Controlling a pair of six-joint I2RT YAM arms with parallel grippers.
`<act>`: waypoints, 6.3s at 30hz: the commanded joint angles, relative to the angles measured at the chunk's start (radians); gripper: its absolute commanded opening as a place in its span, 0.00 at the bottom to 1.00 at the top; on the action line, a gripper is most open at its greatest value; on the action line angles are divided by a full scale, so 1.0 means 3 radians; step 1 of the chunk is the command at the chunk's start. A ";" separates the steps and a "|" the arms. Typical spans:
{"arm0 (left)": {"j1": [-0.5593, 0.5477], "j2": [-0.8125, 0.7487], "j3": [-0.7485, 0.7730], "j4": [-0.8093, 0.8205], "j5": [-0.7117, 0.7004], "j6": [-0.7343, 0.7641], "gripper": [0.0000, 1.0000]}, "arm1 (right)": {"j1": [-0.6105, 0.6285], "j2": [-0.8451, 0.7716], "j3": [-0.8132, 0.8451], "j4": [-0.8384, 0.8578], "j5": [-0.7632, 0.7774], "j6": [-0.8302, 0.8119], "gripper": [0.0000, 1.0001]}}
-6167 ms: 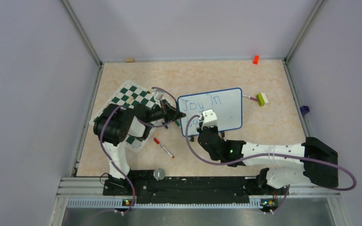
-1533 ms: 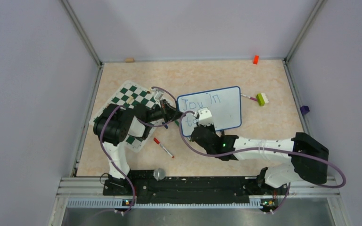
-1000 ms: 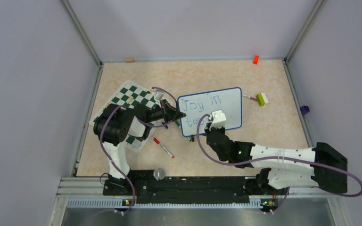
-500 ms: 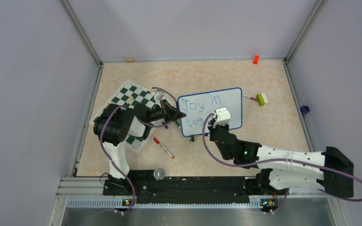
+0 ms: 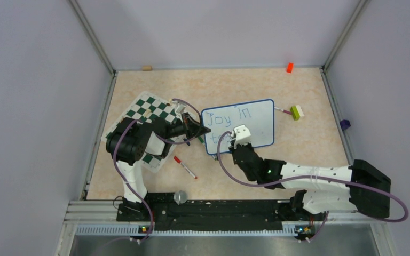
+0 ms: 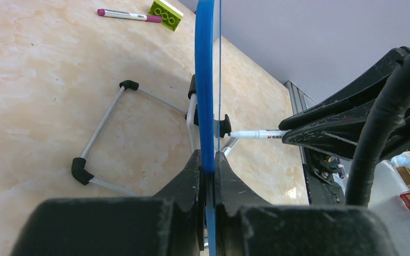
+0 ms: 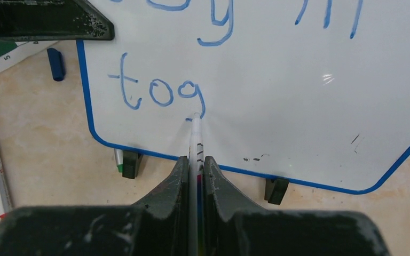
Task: Write a sentence on the whiteboard
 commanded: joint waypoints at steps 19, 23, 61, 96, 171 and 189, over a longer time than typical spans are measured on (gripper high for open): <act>-0.0017 0.0092 0.0008 0.0216 0.0109 0.0376 0.00 | -0.0030 -0.0067 -0.0015 0.0380 0.0161 -0.0119 0.00; -0.0020 0.0086 0.0003 0.0216 0.0110 0.0374 0.00 | -0.0085 -0.0045 -0.0005 0.0406 0.0125 -0.0127 0.00; -0.0020 0.0077 -0.0006 0.0216 0.0116 0.0374 0.00 | -0.0201 0.0316 0.0248 0.0275 0.0184 -0.0050 0.00; -0.0020 0.0075 0.0003 0.0216 0.0116 0.0374 0.00 | -0.0289 0.0243 0.0245 0.0243 0.0358 0.0101 0.00; -0.0016 0.0066 -0.0007 0.0216 0.0121 0.0385 0.00 | -0.0296 -0.0298 -0.0087 0.0146 0.0181 0.0260 0.00; -0.0016 0.0069 -0.0002 0.0216 0.0124 0.0380 0.00 | -0.0377 -0.0247 -0.0094 0.0355 -0.0052 0.0118 0.00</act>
